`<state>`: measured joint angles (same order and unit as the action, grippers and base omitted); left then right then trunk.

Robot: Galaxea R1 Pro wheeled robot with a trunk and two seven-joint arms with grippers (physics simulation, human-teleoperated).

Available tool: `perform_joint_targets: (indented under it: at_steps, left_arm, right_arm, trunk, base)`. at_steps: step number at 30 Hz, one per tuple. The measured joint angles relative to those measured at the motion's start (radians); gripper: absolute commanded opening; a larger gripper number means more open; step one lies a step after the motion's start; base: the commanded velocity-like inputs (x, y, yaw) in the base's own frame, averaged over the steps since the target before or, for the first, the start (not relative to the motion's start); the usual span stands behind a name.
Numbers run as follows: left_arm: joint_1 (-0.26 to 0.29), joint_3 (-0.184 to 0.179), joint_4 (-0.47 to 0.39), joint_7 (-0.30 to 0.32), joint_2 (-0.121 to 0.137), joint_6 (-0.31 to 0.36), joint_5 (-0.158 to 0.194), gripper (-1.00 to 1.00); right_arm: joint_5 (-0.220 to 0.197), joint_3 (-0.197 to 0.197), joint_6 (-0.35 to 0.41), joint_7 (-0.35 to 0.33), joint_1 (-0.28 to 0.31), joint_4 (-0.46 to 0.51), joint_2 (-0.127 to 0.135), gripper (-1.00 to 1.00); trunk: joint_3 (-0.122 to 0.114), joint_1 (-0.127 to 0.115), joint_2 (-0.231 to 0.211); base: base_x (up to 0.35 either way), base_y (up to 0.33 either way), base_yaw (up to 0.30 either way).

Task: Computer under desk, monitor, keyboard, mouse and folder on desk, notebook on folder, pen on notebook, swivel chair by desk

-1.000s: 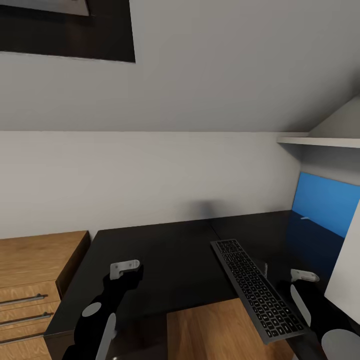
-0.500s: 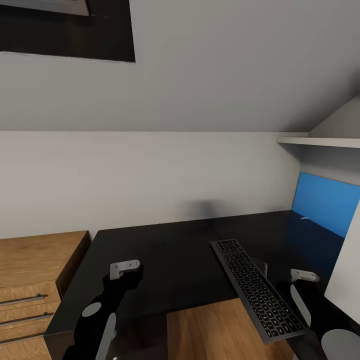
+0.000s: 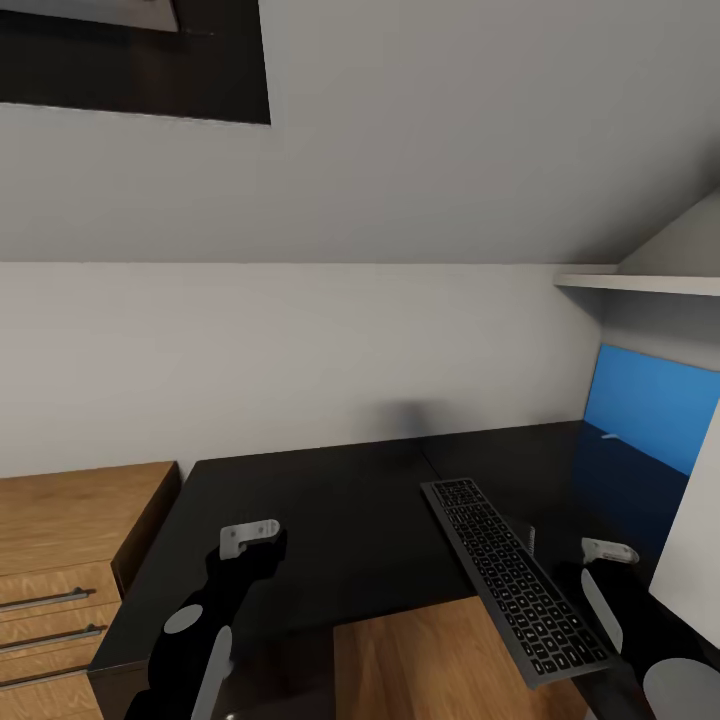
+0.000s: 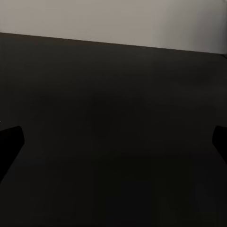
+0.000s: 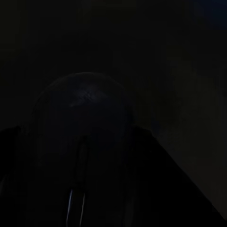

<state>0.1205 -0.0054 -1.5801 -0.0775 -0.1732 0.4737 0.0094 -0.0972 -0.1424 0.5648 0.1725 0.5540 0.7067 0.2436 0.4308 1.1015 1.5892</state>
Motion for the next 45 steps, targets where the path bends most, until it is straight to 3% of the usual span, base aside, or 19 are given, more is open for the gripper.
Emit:
perform_joint_targets:
  at_steps: [7, 18, 23, 28, 31, 33, 41, 45]
  left_arm:
    - [0.000, 0.000, 0.000, 0.000, 0.000, 0.000, 0.000, 1.00]
    - [0.000, 0.000, 0.000, -0.001, 0.000, 0.000, -0.001, 1.00]
    - [0.000, 0.000, -0.001, -0.001, 0.000, 0.000, -0.001, 1.00]
    - [0.000, 0.005, -0.004, -0.002, 0.002, 0.000, 0.000, 1.00]
    - [0.000, 0.009, -0.004, -0.003, 0.006, -0.001, 0.001, 1.00]
    - [0.000, 0.034, -0.003, -0.002, 0.008, -0.001, 0.001, 1.00]
    - [0.000, 0.085, -0.009, -0.001, 0.009, -0.004, 0.004, 1.00]
    - [0.000, 0.095, -0.010, 0.000, 0.009, -0.005, 0.004, 1.00]
  right_arm:
    - [0.002, -0.001, -0.005, 0.000, -0.001, 0.007, 0.000, -1.00]
    - [-0.005, -0.007, -0.007, -0.001, -0.002, 0.124, -0.003, -1.00]
    - [-0.008, -0.009, -0.001, 0.001, -0.005, 0.241, -0.062, -1.00]
    - [-0.005, -0.010, 0.000, 0.006, -0.019, 0.336, -0.166, -1.00]
    - [-0.002, -0.009, -0.001, 0.020, -0.024, 0.343, -0.208, -1.00]
    - [-0.002, -0.006, -0.003, 0.050, -0.030, 0.346, -0.244, -1.00]
    - [0.001, 0.000, -0.007, 0.083, -0.047, 0.346, -0.304, -1.00]
    - [0.001, 0.024, -0.007, 0.085, -0.054, 0.344, -0.313, -1.00]
  trunk:
    - [0.000, 0.000, 0.000]
    - [-0.034, -0.042, -0.077]
    - [-0.044, -0.054, -0.098]
    - [-0.044, -0.054, -0.098]
    - [-0.044, -0.054, -0.098]
    - [-0.044, -0.054, -0.098]
    - [-0.044, -0.053, -0.098]
    - [-0.044, -0.053, -0.098]
  base:
    - [0.000, 0.000, 0.000]
    - [0.000, 0.000, 0.000]
    - [0.000, 0.000, 0.000]
    - [0.000, 0.000, 0.109]
    - [0.000, 0.000, 0.241]
    - [0.000, 0.000, 0.268]
    - [-0.031, 0.155, 0.276]
    - [-0.116, 0.283, 0.279]
